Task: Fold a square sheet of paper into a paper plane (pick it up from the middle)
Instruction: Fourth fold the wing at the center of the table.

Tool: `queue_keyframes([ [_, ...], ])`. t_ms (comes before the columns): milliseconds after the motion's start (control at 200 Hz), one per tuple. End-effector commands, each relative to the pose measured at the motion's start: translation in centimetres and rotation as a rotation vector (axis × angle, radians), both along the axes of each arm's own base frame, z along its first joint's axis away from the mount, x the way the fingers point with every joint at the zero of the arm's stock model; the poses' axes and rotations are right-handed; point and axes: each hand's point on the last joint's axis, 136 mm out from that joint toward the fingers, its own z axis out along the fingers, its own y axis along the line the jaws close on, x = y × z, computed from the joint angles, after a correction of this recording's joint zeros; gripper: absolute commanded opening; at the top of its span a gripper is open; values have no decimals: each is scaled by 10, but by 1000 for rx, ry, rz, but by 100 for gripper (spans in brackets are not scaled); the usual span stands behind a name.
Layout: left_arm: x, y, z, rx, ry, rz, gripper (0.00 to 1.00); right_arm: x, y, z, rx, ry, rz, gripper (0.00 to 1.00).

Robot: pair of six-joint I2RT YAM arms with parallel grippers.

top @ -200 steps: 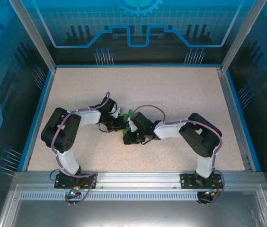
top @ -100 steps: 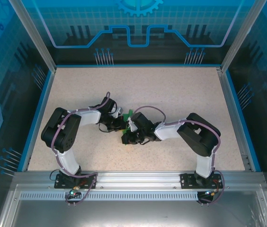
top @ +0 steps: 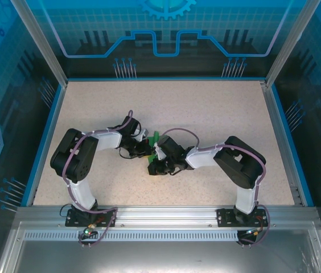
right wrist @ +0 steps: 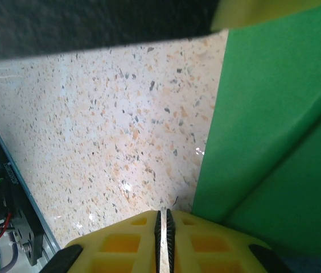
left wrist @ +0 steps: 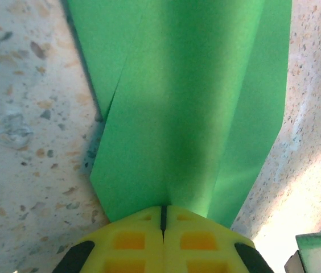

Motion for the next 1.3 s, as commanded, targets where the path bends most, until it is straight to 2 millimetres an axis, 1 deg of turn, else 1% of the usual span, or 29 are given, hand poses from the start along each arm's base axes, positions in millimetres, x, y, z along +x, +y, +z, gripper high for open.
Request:
queue_keyframes([
  [0, -16, 24, -42, 159, 76, 4, 4, -30, -18, -18, -100, 80, 45, 14],
  [35, -16, 24, -42, 159, 78, 4, 4, -35, -23, -24, -109, 97, 41, 14],
  [130, -17, 25, -43, 162, 79, 2, 4, -39, -24, -25, -100, 115, 36, 14],
  [185, -17, 24, -42, 161, 79, 1, 4, -39, -22, -18, -74, 117, 33, 14],
  [240, -17, 24, -42, 160, 80, 0, 4, -35, -19, -4, -25, 103, 25, 14],
  [325, -17, 24, -41, 157, 78, -1, 4, -19, -21, 20, 45, 67, -24, 14],
  [405, -18, 23, -40, 151, 77, -2, 4, 0, -27, 35, 95, 42, -81, 14],
  [550, -17, 21, -38, 140, 75, -4, 4, 38, -41, 44, 136, 13, -204, 13],
  [625, -17, 21, -37, 137, 69, -4, 4, 55, -42, 49, 142, -9, -235, 13],
  [730, -16, 21, -35, 134, 64, -5, 4, 73, -38, 51, 152, -18, -248, 13],
  [770, -16, 21, -35, 135, 63, -7, 4, 76, -35, 52, 156, -19, -247, 13],
  [810, -16, 20, -34, 133, 60, -7, 4, 76, -36, 45, 143, -9, -246, 13],
  [815, -15, 20, -34, 132, 59, -7, 4, 80, -33, 50, 152, -19, -244, 13],
  [830, -15, 20, -34, 131, 59, -4, 4, 84, -30, 53, 163, -27, -242, 13],
  [895, -14, 20, -33, 128, 55, -2, 4, 89, -25, 51, 167, -23, -237, 13],
  [1055, -12, 19, -31, 124, 49, 1, 4, 98, -23, 36, 151, -2, -242, 13],
  [1150, -12, 19, -30, 121, 48, 1, 3, 102, -19, 32, 155, 5, -236, 13],
  [1295, -12, 19, -29, 125, 44, 0, 3, 102, -18, 22, 143, 22, -229, 13],
])
